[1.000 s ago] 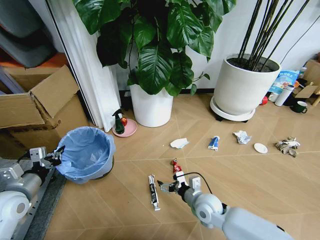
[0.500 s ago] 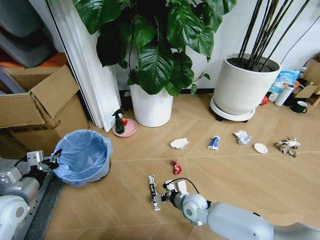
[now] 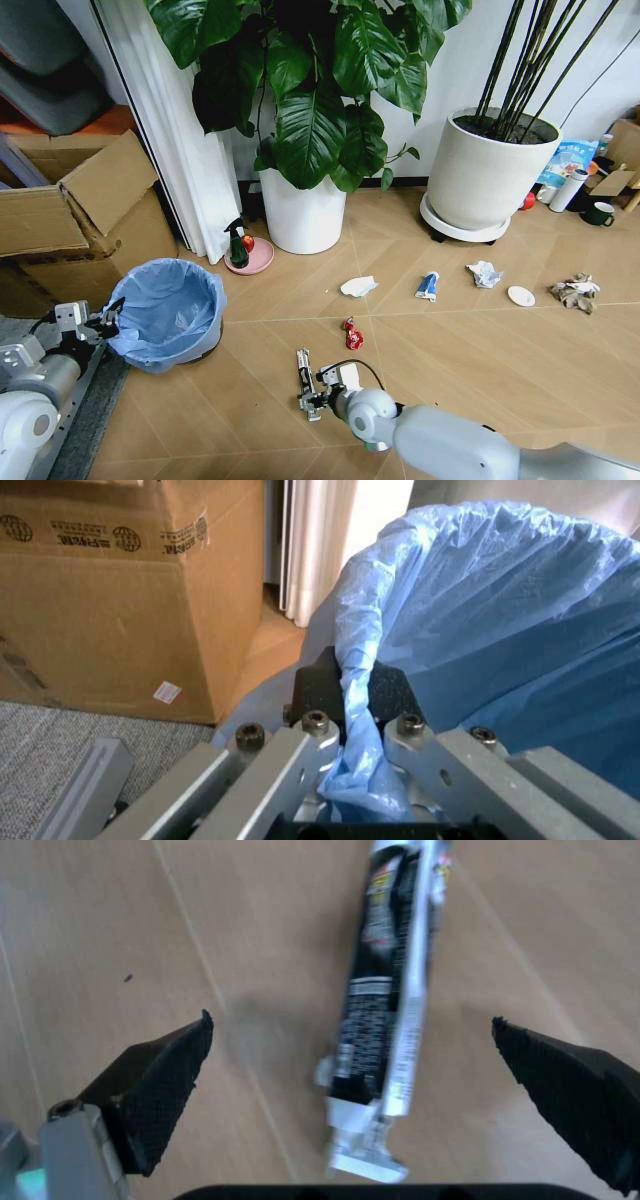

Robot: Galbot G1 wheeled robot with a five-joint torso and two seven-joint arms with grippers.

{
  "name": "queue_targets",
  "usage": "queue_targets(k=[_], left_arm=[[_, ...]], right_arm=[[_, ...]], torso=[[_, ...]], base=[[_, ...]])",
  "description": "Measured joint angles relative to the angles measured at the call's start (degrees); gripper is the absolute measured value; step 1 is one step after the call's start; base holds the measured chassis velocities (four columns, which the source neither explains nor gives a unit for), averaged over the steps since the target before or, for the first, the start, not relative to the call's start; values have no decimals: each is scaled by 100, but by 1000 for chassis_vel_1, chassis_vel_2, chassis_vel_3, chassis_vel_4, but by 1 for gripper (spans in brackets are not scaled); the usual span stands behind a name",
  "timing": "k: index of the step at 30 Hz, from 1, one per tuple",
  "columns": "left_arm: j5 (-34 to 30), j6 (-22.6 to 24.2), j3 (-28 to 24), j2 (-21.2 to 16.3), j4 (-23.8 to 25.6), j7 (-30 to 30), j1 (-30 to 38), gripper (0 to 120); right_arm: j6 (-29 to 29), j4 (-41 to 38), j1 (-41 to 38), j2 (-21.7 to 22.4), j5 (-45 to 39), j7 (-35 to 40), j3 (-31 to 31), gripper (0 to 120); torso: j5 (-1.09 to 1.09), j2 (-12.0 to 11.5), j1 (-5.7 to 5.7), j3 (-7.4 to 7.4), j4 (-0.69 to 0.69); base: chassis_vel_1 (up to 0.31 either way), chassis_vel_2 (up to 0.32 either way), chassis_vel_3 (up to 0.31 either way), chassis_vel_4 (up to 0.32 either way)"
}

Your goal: Pick up the trash bin and place the garbage on the floor into it.

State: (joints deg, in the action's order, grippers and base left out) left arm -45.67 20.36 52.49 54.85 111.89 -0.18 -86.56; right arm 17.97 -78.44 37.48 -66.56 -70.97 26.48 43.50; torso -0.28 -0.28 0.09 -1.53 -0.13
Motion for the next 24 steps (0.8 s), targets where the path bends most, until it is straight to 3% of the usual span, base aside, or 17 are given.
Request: queue_targets(k=[15,22,24], left_arm=[[-14,-3,28,2,49,0,-5,0],[-14,-4,15,49,76,-7,-14,0],[-13,-4,15,48,78,-9,-16,0]], right_arm=[[286,409,-33,-386,115,346,29,100],[375,535,-12,-486,125,473,-17,72],[375,539,-10,-491,127,476,-25,70]], torso=[[0,0,0,0,-1],[0,0,-1,1,-3],[0,0,-1,1,-3]], base=[[0,0,0,0],[0,0,0,0],[0,0,0,0]])
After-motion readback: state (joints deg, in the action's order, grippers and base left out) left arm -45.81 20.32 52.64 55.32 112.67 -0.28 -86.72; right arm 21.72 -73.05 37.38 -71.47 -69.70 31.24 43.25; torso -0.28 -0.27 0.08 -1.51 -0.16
